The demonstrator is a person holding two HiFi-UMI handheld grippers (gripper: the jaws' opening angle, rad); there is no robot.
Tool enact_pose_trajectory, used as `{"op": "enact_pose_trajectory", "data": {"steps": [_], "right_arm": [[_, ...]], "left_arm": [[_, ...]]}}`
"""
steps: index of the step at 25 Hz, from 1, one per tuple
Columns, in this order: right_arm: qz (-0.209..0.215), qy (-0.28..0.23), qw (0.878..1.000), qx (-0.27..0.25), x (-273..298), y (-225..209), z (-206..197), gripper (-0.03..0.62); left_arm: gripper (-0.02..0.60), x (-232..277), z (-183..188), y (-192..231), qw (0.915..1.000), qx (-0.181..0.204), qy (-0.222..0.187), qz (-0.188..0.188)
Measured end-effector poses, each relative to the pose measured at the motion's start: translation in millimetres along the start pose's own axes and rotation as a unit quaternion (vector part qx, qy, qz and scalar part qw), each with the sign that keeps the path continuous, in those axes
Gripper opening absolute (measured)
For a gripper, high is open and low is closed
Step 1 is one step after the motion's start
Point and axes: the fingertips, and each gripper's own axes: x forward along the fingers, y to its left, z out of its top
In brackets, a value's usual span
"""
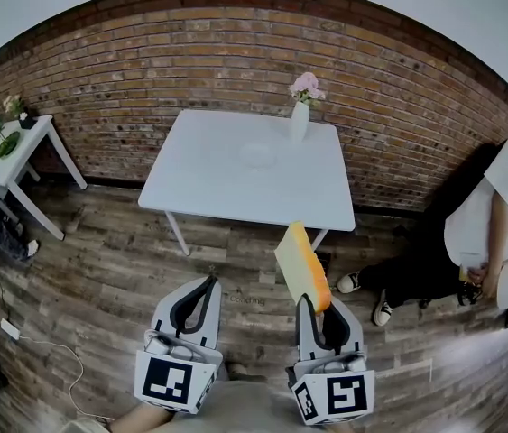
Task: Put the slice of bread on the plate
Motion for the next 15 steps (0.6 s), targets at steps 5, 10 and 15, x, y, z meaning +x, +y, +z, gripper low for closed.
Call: {"op": "enact_pose_trajectory", "data": {"steps": [5,10,15], "right_arm": [[0.001,-0.002,1.000,0.002,7.7,-3.4,-1.4,0.098],[0.000,-0.003,1.000,-0.003,15.1,-4.8,0.1,0.098],[-0.006,-0.006,1.000,-0.007,31.3,-9.9,2.5,0.098]], "left_arm": [[0.009,5.9,-0.7,2.3,1.0000,0.000,0.001,0.001],[0.009,15.6,-0.6,7.1,1.0000,0.000,-0.003,0.001],[0.009,32.2,1.8,17.3,0.9999,0.001,-0.013,-0.001]]}}
